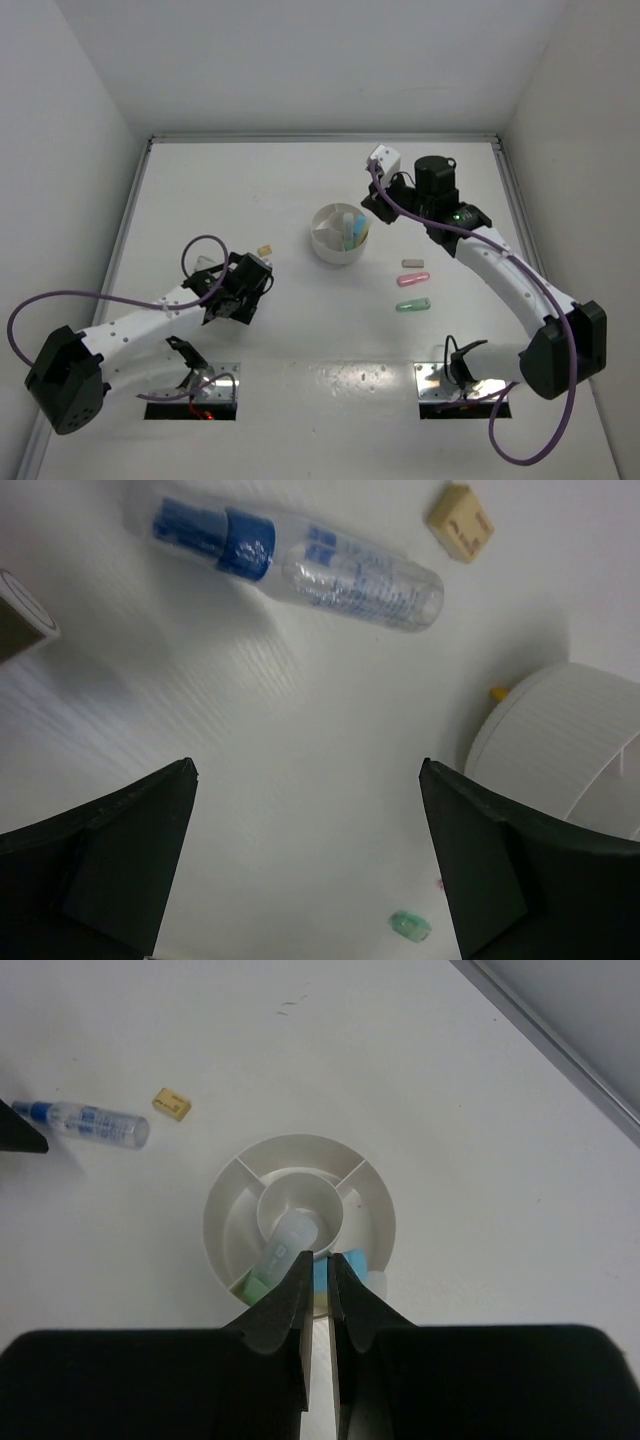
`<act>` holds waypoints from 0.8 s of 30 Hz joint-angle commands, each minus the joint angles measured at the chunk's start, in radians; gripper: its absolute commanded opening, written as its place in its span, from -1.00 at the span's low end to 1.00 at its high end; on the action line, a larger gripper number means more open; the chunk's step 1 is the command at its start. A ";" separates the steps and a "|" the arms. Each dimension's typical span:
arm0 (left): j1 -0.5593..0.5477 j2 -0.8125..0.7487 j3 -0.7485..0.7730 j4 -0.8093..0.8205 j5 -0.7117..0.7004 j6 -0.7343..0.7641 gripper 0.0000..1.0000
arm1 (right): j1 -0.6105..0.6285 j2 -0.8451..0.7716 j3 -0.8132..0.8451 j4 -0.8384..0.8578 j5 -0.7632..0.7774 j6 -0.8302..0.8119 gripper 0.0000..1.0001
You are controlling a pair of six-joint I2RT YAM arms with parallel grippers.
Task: Sort the stationery into containers
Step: Pick up the stationery from the center of the board.
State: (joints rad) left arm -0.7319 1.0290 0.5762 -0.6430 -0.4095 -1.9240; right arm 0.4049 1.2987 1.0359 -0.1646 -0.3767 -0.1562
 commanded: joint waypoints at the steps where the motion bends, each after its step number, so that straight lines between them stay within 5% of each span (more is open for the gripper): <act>1: 0.014 -0.021 -0.022 -0.004 -0.136 -0.273 0.99 | -0.014 -0.039 -0.007 0.042 -0.040 0.012 -0.79; 11: 0.175 0.158 0.080 -0.004 -0.097 -0.237 0.99 | -0.014 -0.039 -0.007 0.042 -0.041 0.030 -0.79; 24: 0.230 0.382 0.191 0.026 -0.064 -0.288 0.94 | -0.014 -0.049 -0.007 0.051 -0.041 0.040 -0.79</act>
State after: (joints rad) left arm -0.5213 1.4006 0.7452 -0.6167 -0.4824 -1.9762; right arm 0.3946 1.2812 1.0283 -0.1581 -0.3981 -0.1303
